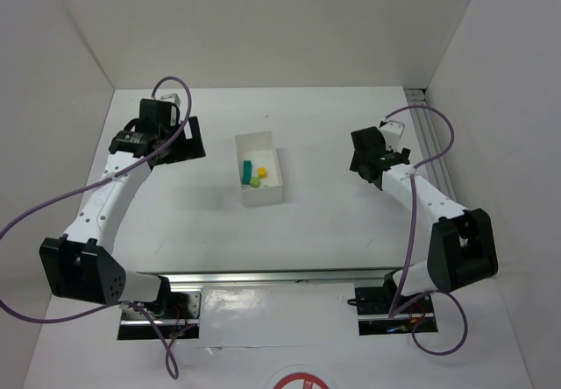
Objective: Build the wood block tower
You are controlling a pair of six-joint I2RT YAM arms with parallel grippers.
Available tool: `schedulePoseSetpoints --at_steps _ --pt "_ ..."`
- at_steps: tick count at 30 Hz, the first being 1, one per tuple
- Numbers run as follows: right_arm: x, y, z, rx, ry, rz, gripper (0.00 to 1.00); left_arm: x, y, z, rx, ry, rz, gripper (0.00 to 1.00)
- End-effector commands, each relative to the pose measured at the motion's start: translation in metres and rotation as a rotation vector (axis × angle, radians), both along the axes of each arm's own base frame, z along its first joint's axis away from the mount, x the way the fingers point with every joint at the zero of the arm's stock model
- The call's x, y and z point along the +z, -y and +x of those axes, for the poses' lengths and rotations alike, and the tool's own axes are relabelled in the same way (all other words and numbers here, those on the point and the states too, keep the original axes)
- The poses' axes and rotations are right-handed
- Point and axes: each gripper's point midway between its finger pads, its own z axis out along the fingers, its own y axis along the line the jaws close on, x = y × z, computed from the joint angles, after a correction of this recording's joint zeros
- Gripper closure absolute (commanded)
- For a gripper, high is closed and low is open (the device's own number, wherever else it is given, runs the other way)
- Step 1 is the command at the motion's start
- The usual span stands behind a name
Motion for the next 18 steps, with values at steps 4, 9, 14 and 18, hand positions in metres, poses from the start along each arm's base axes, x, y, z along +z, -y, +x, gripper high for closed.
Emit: schedulePoseSetpoints --at_steps 4,9,14,18 --pt "0.003 -0.002 0.004 -0.016 0.030 0.012 0.01 0.014 0.003 0.005 -0.014 0.029 -0.013 0.00" --pt "0.001 -0.005 0.002 -0.004 0.025 0.027 0.01 0.014 0.003 0.005 -0.014 0.029 -0.013 0.00" --pt "0.015 -0.028 0.008 0.093 0.045 0.084 0.01 0.012 -0.004 0.004 0.021 0.023 0.012 0.00" --pt "0.070 -0.116 0.025 0.377 0.151 0.187 0.01 0.008 -0.027 -0.004 0.133 -0.017 0.050 0.00"
